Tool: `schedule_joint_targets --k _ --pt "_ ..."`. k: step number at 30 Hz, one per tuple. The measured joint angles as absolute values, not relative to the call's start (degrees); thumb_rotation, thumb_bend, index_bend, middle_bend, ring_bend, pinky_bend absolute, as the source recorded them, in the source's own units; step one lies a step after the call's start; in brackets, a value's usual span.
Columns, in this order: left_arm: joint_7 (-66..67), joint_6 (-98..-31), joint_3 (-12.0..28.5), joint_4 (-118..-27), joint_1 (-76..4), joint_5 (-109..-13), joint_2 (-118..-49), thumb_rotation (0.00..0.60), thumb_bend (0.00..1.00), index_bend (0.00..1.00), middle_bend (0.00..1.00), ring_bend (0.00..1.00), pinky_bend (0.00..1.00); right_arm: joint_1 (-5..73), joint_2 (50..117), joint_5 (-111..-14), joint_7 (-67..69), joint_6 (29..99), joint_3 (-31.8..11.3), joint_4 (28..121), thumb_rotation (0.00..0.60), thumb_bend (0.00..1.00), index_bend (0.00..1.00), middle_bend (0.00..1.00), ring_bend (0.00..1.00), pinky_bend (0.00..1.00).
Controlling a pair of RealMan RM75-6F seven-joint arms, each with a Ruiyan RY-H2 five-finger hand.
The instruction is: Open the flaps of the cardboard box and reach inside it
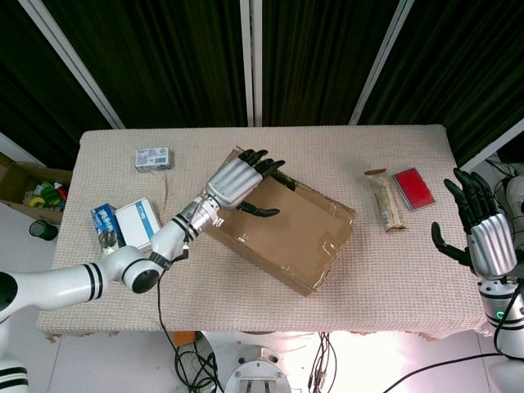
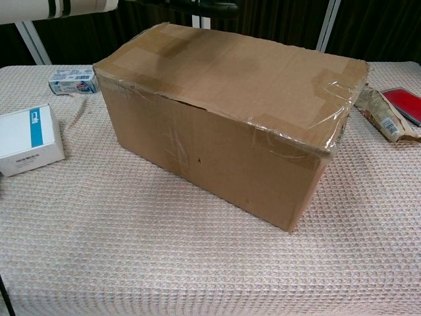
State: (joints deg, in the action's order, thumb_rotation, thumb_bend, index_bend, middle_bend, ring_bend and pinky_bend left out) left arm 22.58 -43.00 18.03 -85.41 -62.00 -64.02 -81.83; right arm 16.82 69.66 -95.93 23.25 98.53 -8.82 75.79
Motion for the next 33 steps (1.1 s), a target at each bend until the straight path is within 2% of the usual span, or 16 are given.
schedule_joint_targets --k 10,21,33 --pt "24.75 -40.93 15.96 -84.64 -64.59 -57.93 -82.32 0.000 0.10 0.05 0.33 0.07 0.16 16.72 69.82 -95.28 27.50 98.75 -9.24 73.87 0.600 0.45 0.00 0.00 0.00 0.00" --pt "24.69 -42.54 15.41 -87.44 -65.64 -57.62 -80.37 0.000 0.10 0.05 0.49 0.07 0.16 17.16 70.63 -95.11 27.86 98.61 -9.56 72.56 0.600 0.43 0.00 0.00 0.00 0.00" --pt "22.59 -46.85 16.80 -99.14 -63.72 -58.62 -72.71 0.000 0.10 0.05 0.60 0.12 0.16 17.77 70.92 -95.66 27.19 98.20 -9.54 72.92 0.600 0.42 0.00 0.00 0.00 0.00"
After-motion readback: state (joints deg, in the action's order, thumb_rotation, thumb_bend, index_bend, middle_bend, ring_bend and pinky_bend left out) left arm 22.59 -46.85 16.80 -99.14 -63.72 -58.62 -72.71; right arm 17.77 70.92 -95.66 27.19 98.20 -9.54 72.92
